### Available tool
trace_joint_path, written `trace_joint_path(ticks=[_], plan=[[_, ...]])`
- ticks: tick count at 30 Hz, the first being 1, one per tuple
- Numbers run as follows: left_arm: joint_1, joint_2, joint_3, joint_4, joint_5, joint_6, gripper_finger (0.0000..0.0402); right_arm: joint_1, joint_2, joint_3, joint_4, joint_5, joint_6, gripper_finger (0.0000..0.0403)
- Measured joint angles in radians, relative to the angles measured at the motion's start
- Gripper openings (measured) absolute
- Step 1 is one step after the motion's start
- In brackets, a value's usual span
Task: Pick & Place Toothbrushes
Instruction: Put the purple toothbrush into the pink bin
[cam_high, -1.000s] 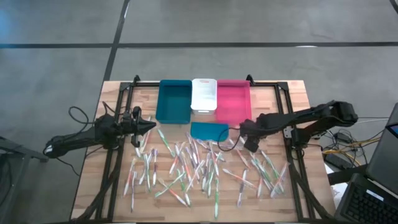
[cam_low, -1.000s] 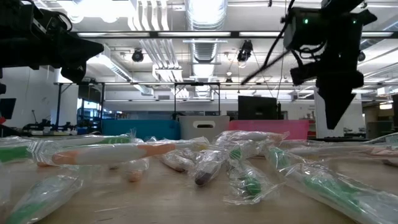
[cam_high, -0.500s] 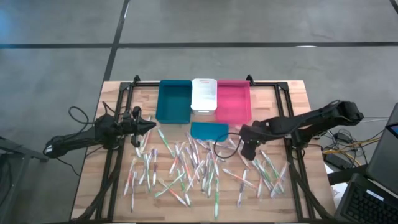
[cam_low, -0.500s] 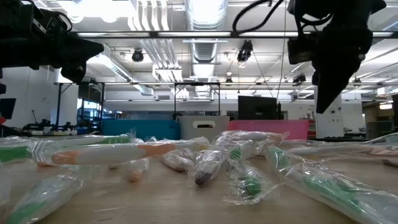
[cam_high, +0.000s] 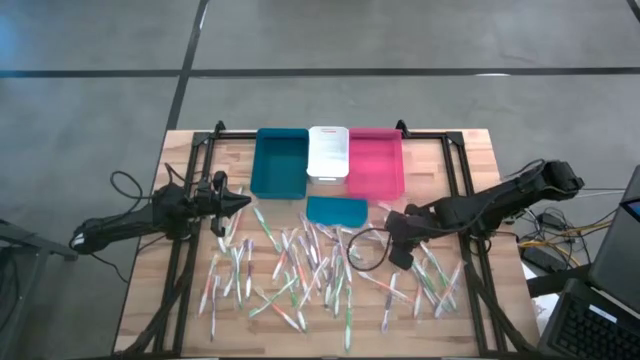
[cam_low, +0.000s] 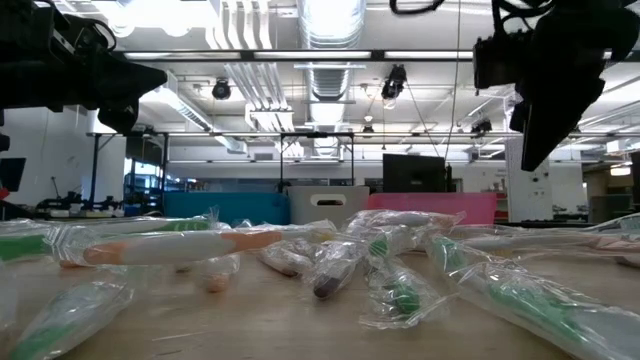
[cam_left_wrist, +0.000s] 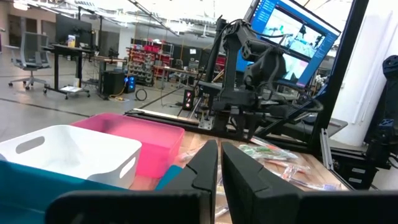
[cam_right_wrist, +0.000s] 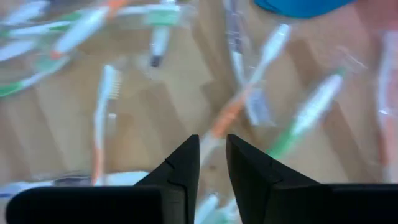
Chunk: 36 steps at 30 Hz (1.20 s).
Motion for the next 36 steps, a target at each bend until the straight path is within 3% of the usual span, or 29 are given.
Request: trace_joint_path(ticks=[10,22,28,36], plan=[[0.0,0.0,0.0,0.0,0.0,0.0,0.0026,0.11,0.0,0.0,0.192,0.007,0.001,0.0037],[0.0,0.0,0.0,0.0,0.0,0.0,0.0026,0.237,0.0,0.0,0.191,0.011,0.059,0.001],[0.0,0.0,0.0,0.0,0.0,0.0,0.0026,0.273,0.003,0.0,0.191,0.011,-0.234,0.0008],[0.0,0.0,0.0,0.0,0.0,0.0,0.0026,0.277,0.09,0.033,0.18,0.034,-0.892,0.0008]])
